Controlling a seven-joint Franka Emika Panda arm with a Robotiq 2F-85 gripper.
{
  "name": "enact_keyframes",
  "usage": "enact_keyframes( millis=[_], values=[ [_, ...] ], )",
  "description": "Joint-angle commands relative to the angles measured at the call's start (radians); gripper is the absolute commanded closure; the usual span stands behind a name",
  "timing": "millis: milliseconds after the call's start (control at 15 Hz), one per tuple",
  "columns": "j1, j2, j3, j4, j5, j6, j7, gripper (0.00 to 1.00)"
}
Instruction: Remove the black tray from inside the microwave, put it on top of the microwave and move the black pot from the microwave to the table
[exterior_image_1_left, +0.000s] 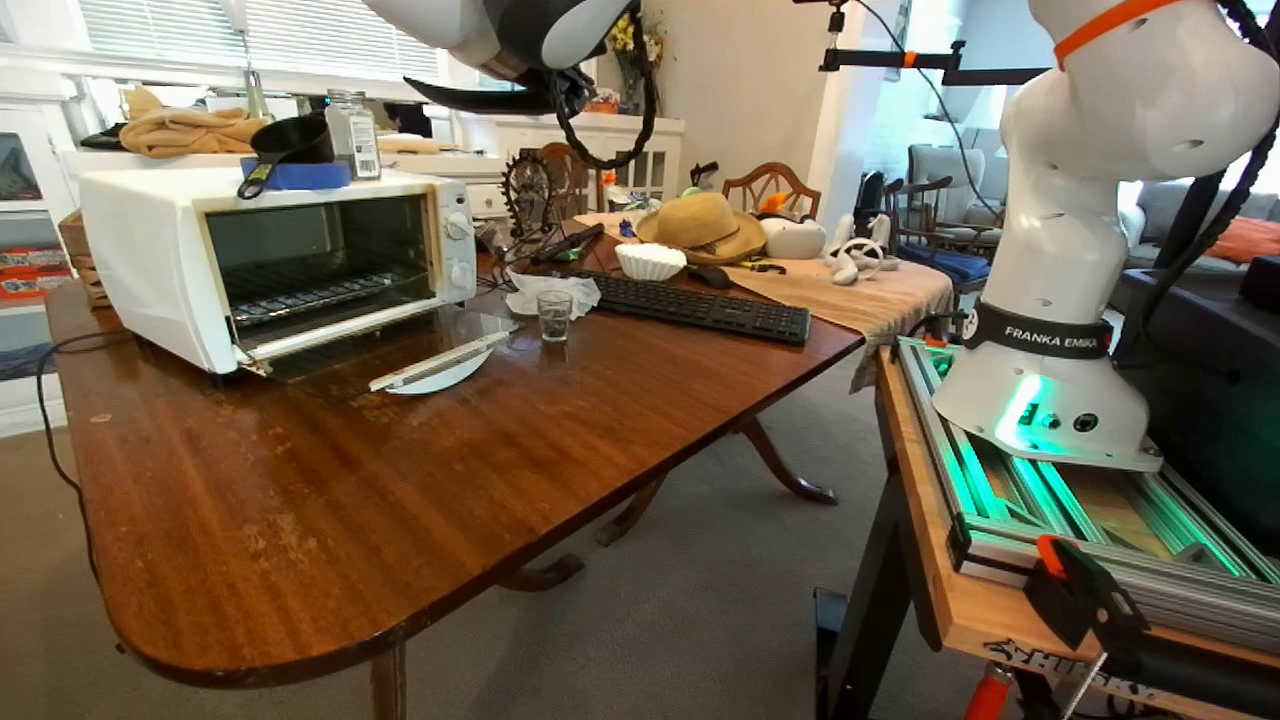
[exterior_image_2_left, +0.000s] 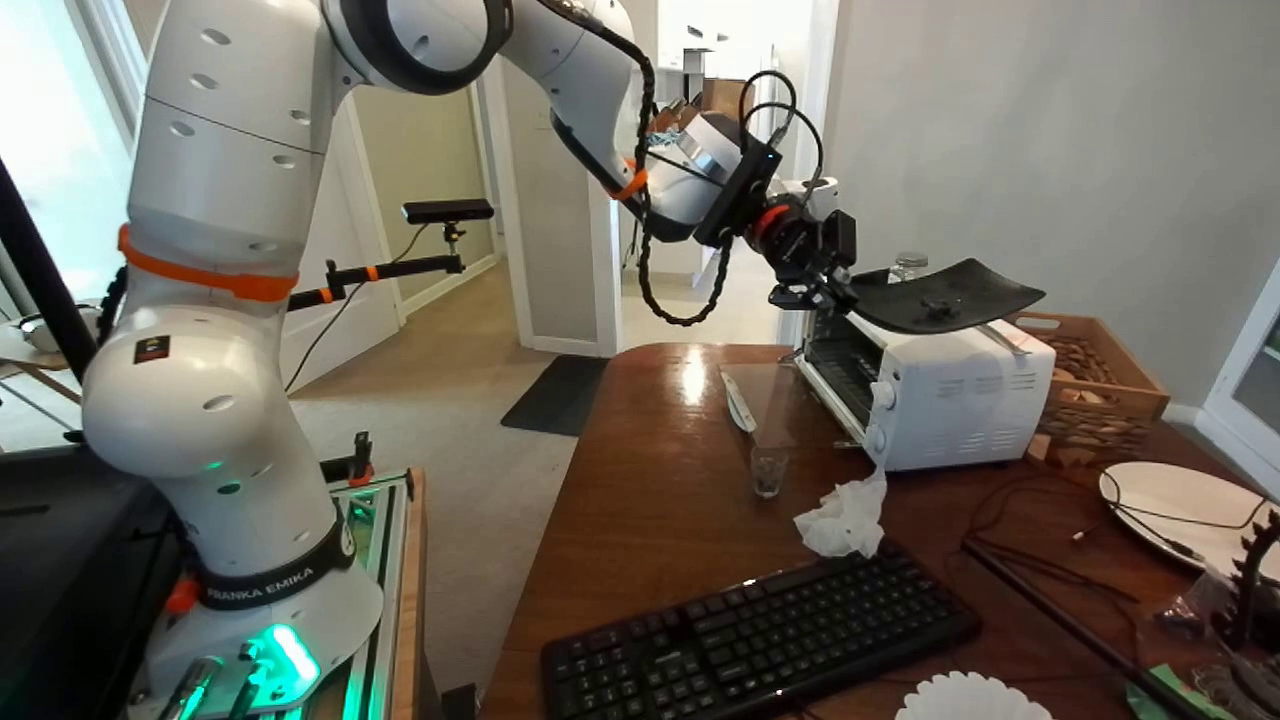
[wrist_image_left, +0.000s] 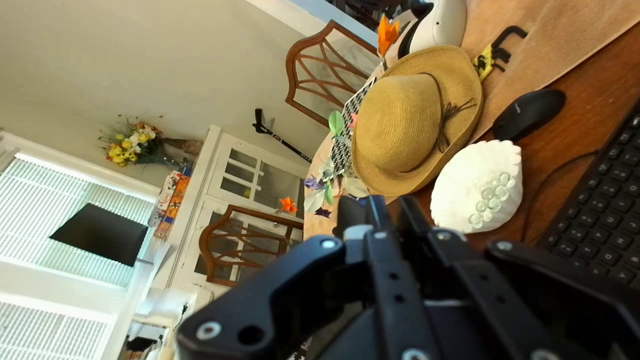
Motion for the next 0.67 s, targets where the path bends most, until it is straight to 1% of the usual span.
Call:
enact_keyframes(
  millis=[0, 333, 600],
  values=[
    [-0.002, 0.068, 0.003, 0.071, -0.027, 0.006, -0.036, 0.97],
    [0.027, 0.169, -0.014, 0.183, -0.087, -0.04, -0.036, 0.97],
    [0.045, 0.239, -0.019, 0.267, -0.122, -0.05, -0.045, 0.97]
  ],
)
